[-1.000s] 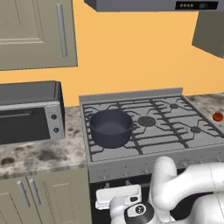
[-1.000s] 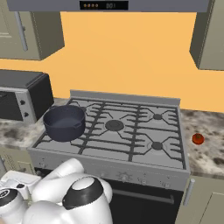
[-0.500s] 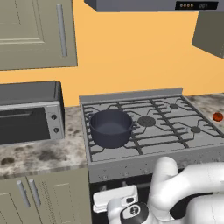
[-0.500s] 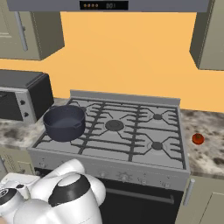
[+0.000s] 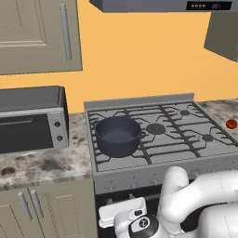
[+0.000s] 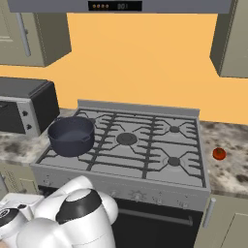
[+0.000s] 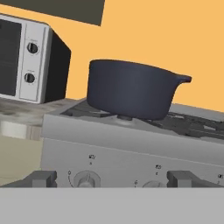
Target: Turn on the burner for the pot on the stove. Wait thirty seconds for the pot to heat up. Then add the tomato to the pot.
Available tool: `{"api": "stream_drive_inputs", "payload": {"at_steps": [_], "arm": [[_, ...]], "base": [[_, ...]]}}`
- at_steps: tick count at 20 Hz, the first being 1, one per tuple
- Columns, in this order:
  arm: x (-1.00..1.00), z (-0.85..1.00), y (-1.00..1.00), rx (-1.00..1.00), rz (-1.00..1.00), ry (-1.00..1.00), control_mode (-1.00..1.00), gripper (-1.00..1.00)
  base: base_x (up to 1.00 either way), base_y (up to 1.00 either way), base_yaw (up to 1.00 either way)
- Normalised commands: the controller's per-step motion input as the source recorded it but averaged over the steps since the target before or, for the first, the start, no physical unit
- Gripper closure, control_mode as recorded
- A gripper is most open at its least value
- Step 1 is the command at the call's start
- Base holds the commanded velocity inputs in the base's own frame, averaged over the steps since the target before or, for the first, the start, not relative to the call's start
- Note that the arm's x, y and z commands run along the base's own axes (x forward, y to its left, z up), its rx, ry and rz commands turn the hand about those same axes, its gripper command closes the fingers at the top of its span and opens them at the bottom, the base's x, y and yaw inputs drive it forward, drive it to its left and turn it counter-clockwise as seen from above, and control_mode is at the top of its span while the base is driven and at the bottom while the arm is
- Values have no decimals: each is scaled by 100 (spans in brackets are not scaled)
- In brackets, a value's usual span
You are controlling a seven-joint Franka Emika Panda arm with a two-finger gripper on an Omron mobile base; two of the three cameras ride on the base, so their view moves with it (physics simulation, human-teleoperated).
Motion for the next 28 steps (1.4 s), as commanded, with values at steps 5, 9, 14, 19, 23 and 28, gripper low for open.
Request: {"api": "stream_drive_inputs", "payload": {"at_steps": [5,9,14,19,23,28], "arm": [[28,0,-38,6,6,0,-100,-100],[42,0,-26,4,3,0,-100,-100],[33,11,-34,11,2,0,-100,-100],[7,20,-18,9,1,2,-100,-100],[32,0,-4,2,0,10,-100,-100],[54,0,-16,3,0,14,-100,-100]], "base": [[0,0,0],[0,0,0],[0,0,0],[0,0,0],[0,0,0],[0,0,0]]}}
